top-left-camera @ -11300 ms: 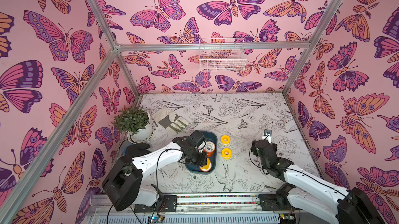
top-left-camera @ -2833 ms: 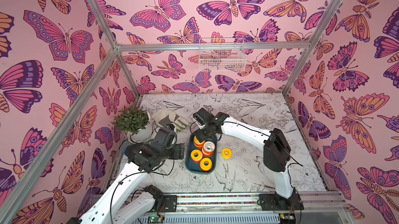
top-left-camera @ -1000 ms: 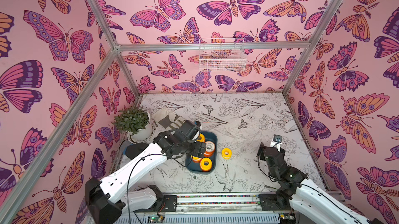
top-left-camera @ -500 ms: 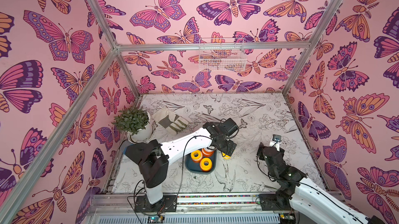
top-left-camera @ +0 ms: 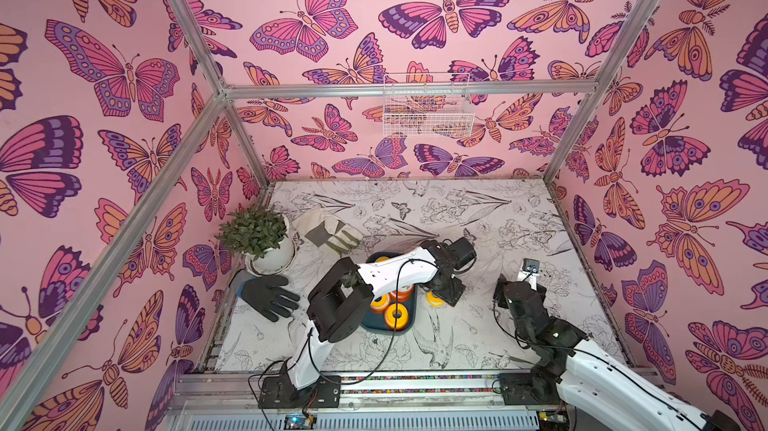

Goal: Put the sealing tape into the storage box
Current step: Pick up the sealing tape at the center of the board.

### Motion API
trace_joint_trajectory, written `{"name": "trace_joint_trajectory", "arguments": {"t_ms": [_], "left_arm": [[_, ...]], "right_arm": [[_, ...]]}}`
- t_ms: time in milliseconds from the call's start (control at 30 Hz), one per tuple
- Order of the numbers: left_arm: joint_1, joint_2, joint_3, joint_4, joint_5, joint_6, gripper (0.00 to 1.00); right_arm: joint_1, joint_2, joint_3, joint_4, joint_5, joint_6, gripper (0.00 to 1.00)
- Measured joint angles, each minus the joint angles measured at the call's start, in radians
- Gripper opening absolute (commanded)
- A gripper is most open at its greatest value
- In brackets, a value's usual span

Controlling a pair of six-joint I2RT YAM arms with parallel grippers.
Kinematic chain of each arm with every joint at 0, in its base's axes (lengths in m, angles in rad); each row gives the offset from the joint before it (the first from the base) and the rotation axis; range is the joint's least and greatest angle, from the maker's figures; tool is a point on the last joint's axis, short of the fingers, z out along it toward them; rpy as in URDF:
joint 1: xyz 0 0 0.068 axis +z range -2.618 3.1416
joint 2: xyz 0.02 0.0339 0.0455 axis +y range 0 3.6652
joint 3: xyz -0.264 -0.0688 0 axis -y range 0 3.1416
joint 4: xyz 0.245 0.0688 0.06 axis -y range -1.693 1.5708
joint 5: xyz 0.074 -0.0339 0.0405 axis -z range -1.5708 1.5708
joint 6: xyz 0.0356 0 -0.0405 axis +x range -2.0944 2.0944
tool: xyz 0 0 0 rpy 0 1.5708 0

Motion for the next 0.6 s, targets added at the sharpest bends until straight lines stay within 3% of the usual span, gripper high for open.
{"name": "trace_joint_trajectory", "arguments": {"t_ms": [600], "left_arm": [[-0.009, 0.071, 0.021, -0.020, -0.046, -0.019, 0.78]], "right_arm": [[0.000, 0.021, 0.000, 0.016, -0.010, -0.011, 0.79]]}}
